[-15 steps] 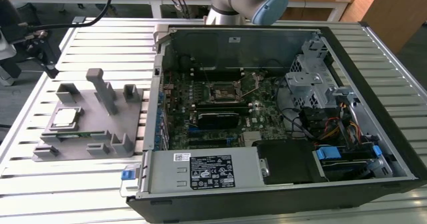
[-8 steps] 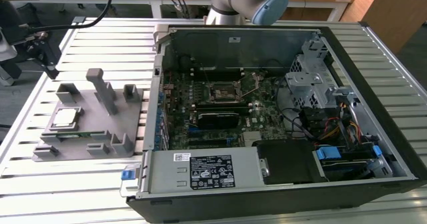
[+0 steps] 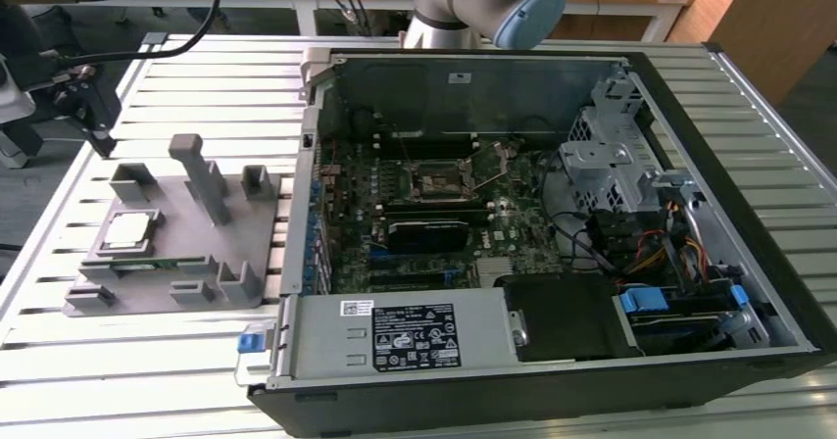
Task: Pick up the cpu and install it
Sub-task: 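Pick up the cpu and move it towards the insertion slot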
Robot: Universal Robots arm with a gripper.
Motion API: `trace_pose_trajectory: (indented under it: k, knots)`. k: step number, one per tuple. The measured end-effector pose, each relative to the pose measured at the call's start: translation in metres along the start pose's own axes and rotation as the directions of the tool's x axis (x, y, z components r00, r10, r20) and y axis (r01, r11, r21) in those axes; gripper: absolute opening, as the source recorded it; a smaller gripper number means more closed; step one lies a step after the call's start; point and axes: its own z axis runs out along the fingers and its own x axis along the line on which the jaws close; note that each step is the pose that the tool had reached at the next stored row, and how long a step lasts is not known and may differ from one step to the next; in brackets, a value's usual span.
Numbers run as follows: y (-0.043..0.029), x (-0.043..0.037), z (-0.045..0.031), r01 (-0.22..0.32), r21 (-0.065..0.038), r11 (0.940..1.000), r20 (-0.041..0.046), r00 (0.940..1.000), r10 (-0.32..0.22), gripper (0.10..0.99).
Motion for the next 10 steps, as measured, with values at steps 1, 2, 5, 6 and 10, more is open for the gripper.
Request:
trace_pose_trajectory:
  k: [1,2,5,6,10]
  knots:
    - [0.0,0.0,0.0002,0.0,0.0,1.0,-0.0002,1.0,0.0,0.706]
    - [0.0,0.0,0.0005,0.0,0.0,1.0,-0.0004,1.0,0.0,0.706]
    - [-0.0001,-0.0001,0.0013,0.0,0.0,1.0,-0.001,1.0,0.0,0.706]
    - [-0.0001,-0.0001,0.0015,0.0,0.0,1.0,-0.0011,1.0,0.0,0.706]
    - [-0.0002,-0.0001,0.0026,0.0,0.0,1.0,-0.0018,1.0,0.0,0.706]
